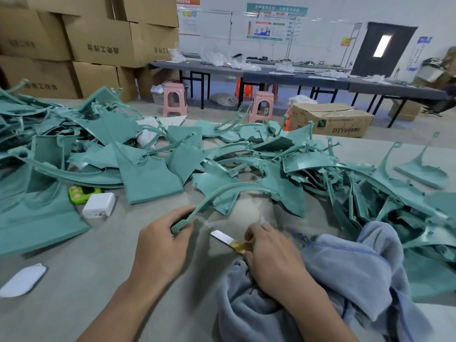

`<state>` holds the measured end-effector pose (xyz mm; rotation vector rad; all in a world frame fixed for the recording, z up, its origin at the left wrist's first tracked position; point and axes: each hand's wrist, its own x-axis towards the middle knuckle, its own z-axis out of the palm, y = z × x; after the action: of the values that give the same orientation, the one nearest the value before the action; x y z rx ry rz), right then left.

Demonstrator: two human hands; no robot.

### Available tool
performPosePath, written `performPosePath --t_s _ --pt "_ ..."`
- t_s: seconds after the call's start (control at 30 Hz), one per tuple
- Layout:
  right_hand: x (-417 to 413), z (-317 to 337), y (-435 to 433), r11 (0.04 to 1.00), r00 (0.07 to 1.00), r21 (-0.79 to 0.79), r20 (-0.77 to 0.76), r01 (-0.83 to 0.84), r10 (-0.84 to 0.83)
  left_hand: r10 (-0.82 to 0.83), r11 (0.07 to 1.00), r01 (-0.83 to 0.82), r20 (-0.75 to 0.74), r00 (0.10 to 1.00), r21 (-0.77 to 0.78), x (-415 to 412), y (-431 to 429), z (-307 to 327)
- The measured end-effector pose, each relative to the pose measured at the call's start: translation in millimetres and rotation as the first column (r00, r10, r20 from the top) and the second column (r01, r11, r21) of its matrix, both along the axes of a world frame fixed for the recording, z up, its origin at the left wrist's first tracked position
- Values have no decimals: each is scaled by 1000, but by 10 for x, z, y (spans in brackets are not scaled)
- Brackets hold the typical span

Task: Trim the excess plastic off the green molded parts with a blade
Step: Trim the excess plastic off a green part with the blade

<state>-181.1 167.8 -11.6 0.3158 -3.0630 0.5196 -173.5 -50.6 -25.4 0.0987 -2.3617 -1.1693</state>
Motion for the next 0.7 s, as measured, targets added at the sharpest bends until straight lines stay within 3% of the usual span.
performPosePath --t_s 0.2,0.3,0.4,0.47,0.53,0.7 --pt "-27 151 -13 998 989 24 138 -53 49 4 1000 -4 17 1000 -15 -1 -11 -19" --pt "6 161 56 997 989 -50 134 -54 60 -1 1000 1 18 1000 -18 13 -10 -22" --pt "77 129 153 948 999 -315 12 39 -37 14 999 -13 42 999 -44 4 23 -34" --pt "132 162 150 828 991 -558 -71 53 -111 16 995 -8 82 996 -97 -19 44 -53" --pt "174 220 77 753 993 -658 -97 -10 -71 -32 991 42 86 996 -124 -22 76 -86" --pt "227 189 -183 820 993 -559 -84 -119 87 -95 984 101 50 994 -148 4 48 -94"
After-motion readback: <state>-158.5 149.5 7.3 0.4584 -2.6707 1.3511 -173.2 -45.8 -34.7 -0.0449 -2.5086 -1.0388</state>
